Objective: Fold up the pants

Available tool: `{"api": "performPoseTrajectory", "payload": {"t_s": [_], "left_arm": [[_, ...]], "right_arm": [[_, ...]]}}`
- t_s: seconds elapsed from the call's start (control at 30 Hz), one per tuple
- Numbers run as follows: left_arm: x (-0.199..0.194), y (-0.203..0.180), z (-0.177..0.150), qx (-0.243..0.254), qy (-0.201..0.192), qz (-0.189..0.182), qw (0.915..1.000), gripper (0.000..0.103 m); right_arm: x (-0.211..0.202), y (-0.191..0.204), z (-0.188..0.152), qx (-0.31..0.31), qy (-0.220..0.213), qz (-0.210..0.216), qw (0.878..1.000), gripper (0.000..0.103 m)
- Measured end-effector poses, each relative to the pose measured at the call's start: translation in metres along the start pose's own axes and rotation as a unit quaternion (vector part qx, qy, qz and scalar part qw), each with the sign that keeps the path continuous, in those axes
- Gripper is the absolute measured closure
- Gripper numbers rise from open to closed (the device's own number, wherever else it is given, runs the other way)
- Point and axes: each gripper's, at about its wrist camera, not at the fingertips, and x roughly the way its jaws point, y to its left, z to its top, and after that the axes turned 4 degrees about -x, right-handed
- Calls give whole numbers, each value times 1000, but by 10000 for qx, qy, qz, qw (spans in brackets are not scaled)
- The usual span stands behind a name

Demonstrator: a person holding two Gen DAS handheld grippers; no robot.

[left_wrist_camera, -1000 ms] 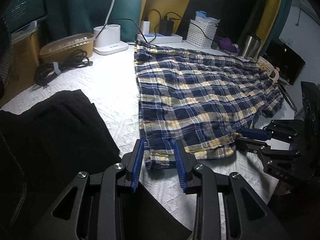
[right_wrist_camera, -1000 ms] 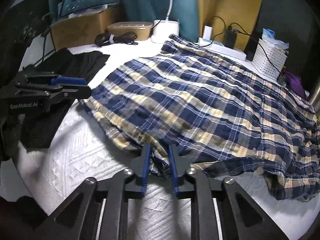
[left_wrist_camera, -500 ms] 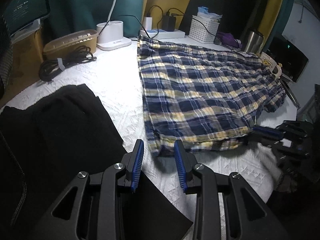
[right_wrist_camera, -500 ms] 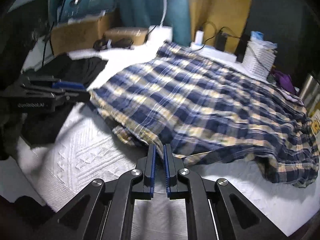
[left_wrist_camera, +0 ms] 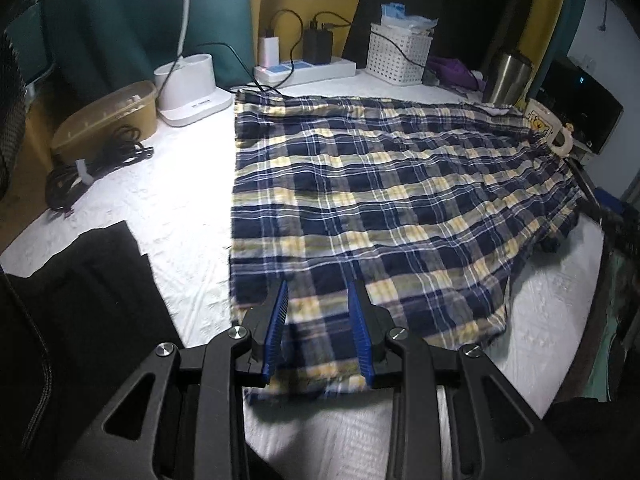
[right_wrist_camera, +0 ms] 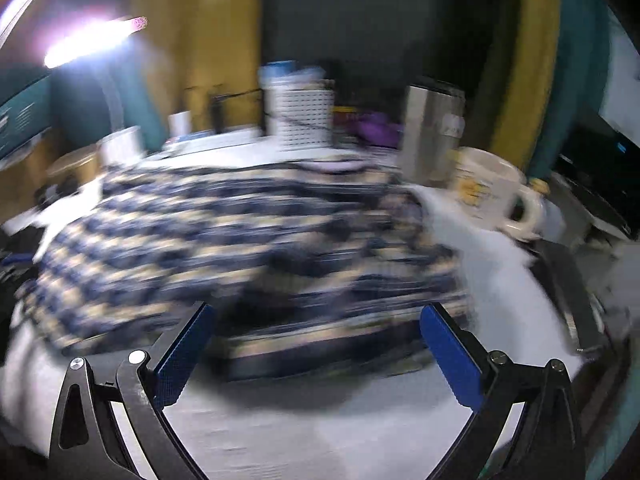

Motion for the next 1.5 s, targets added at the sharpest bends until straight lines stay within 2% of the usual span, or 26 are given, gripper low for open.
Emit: {"api": "performPoseTrajectory", "payload": {"t_s": [0.07,0.13,0.17,0.23,0.3,0.33,0.4,0.43,0.5,0.77,0.93,1.03,1.1,1.23,1.37,1.43,1.47,1.5], "left_arm": [[5,-2,3,-12,61,63,10000,72],[8,-2,5,-35,102,130,9999,72],[9,-1,5,-58,120,166,9998,72],[11,1,5,-125,148,200,9996,72],[13,3,4,-200,189,247,9993,72],[14,4,3,-232,210,274,9991,72],[18,6,1,-285,266,277,9989,72],[20,7,-1,-315,296,265,9987,72],[22,7,-3,-297,270,278,9988,72],[21,1,-4,-20,229,380,9990,73],[20,1,-2,-4,217,366,9991,73],[17,3,-1,0,170,381,9991,73],[16,4,1,-19,120,382,9992,73],[15,8,6,-43,60,394,9992,73],[19,9,8,-28,46,357,9993,73],[22,9,8,-2,55,312,9995,73],[23,8,8,10,58,295,9995,73],[25,8,7,19,78,275,9996,73]], "right_arm": [[13,-37,0,328,47,-84,9994,0],[27,-68,-2,660,144,-8,9977,7],[30,-75,-3,733,177,13,9972,13],[43,-92,-5,867,253,162,9958,18],[51,-97,-5,909,292,370,9947,39],[55,-96,-5,882,297,459,9946,44],[63,-90,-4,725,347,590,9950,62],[66,-85,-4,605,372,583,9958,65],[63,-81,-4,496,313,598,9965,81],[39,-76,-18,21,87,590,9982,83],[47,-82,-14,163,51,598,9981,83],[56,-88,-4,217,62,629,9978,73],[62,-91,4,269,61,688,9972,39],[74,-94,16,315,60,903,9954,37],[90,-96,21,414,288,1190,9916,37],[99,-98,19,567,449,1259,9894,41],[100,-98,18,593,470,1237,9894,59],[100,-97,17,599,512,1237,9892,87]]}}
